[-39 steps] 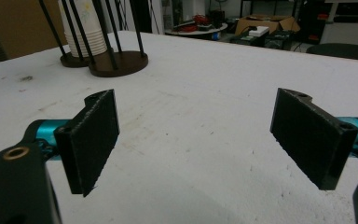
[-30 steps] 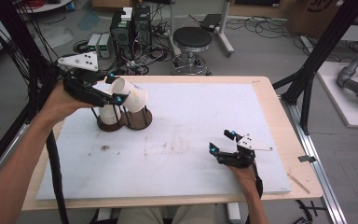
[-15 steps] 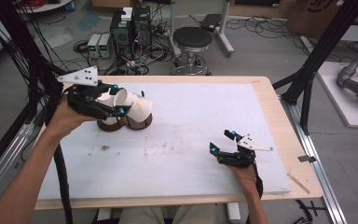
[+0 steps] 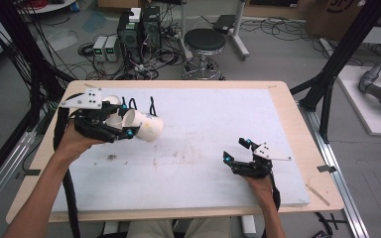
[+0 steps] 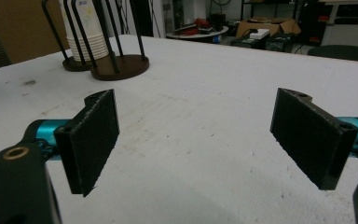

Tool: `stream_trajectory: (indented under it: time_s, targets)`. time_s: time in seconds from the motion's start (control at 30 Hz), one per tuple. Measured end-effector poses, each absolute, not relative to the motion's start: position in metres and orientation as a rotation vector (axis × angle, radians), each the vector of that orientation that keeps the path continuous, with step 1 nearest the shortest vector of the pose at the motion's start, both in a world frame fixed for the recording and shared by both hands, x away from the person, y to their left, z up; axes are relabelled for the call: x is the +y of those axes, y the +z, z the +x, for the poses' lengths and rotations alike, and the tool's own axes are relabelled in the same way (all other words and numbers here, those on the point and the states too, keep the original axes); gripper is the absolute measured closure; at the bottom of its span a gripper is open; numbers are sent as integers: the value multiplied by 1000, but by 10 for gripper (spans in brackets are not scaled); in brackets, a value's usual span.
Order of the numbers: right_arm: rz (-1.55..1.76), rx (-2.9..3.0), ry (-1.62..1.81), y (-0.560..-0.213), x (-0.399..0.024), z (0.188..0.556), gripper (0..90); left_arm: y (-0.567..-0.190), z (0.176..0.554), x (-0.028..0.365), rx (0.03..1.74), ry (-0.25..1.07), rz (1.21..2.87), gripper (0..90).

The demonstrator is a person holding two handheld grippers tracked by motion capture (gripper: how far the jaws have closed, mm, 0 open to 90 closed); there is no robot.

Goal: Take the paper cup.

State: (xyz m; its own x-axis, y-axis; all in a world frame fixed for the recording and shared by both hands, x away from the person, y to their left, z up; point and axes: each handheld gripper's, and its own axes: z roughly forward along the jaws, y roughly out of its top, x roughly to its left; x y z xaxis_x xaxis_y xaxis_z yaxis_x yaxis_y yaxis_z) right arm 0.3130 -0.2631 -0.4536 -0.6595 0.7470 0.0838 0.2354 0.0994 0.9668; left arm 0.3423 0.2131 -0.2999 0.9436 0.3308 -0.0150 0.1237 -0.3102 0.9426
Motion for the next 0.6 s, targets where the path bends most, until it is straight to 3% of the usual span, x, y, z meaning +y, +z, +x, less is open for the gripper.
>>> stream_trajectory:
  time_s: [0.6]
  targets:
    - [982,1969,1577,-453,-262,315,157,-342,328,222,325,198,1804,344]
